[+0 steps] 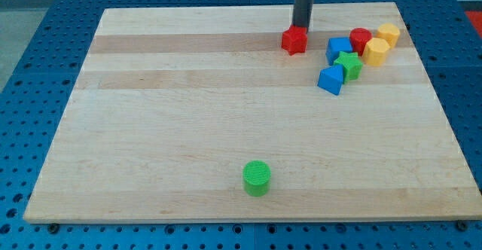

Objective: Place your arm diagonally to the green circle

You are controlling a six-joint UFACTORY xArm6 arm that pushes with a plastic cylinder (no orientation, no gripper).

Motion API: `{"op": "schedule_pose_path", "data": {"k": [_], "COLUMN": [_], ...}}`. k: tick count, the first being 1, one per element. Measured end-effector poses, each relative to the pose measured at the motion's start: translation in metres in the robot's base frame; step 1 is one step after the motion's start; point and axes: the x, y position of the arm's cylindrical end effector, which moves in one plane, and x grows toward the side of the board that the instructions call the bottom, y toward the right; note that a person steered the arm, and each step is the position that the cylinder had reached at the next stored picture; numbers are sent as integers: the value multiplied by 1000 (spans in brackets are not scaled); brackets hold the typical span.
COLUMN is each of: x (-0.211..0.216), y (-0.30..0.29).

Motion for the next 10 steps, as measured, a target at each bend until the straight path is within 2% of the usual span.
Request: {"op": "schedule_pose_path", "data": {"k": [4,5,7,8,9,10], "x": [0,38,148,187,213,217], "y": [-67,-80,-77,-45,28,88]}}
